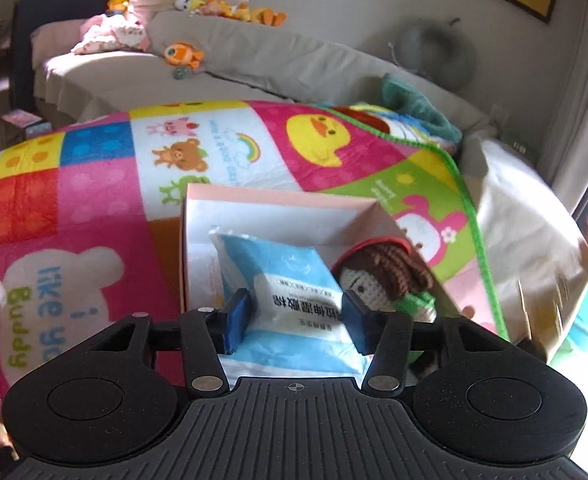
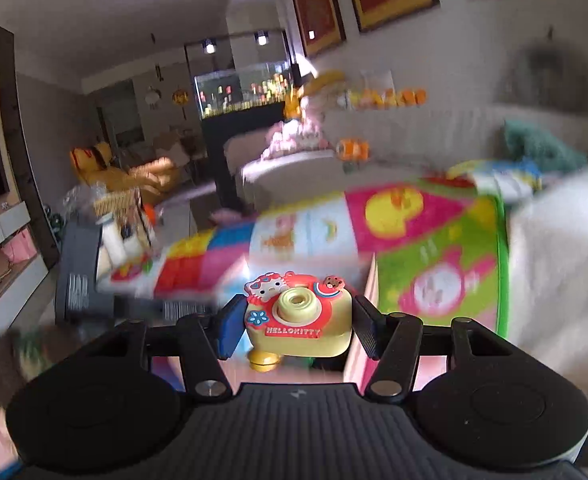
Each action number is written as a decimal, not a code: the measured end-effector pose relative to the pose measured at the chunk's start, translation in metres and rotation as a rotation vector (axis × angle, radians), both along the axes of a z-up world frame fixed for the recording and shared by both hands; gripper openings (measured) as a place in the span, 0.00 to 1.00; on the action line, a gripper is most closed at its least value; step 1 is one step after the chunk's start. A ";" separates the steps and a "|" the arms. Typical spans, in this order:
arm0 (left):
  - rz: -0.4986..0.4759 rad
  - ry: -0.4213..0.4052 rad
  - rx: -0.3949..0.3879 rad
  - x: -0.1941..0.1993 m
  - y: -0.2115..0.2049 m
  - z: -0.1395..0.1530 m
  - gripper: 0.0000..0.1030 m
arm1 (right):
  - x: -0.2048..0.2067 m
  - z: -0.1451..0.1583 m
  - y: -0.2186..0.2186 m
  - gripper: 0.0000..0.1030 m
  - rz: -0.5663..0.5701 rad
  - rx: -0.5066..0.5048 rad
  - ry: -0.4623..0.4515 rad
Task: Organize objects
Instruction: 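Put the packet in the pink box with left gripper while right drops the Hello Kitty toy, then move the right gripper to the crumpled white-pink tissue on the mat, then grasp the pink-capped wooden stick pack with the left gripper, then grasp the crumpled tissue with the right gripper while the left gripper holds the stick pack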
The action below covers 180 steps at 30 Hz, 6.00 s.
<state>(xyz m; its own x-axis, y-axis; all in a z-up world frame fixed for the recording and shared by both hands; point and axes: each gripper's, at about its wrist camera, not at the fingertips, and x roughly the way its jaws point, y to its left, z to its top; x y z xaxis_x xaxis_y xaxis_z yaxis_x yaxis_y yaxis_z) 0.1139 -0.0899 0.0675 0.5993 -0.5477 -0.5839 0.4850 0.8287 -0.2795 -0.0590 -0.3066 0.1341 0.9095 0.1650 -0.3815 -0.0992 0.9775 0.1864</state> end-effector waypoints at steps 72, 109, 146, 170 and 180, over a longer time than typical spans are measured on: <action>0.258 -0.002 -0.017 -0.205 0.168 -0.025 0.47 | -0.051 -0.111 0.106 0.86 0.133 -0.246 0.148; 0.501 0.009 0.141 -0.186 0.164 -0.043 0.38 | -0.039 -0.120 0.081 1.00 0.032 -0.043 0.196; 0.327 -0.115 0.101 -0.179 0.138 -0.021 0.36 | -0.035 -0.122 0.075 1.00 0.023 -0.004 0.225; -0.009 -0.019 0.253 -0.197 0.063 -0.050 0.36 | -0.020 -0.114 0.098 0.96 0.051 -0.151 0.163; 0.036 -0.022 0.219 -0.203 0.071 -0.046 0.35 | 0.016 -0.095 0.111 0.23 0.161 -0.156 0.237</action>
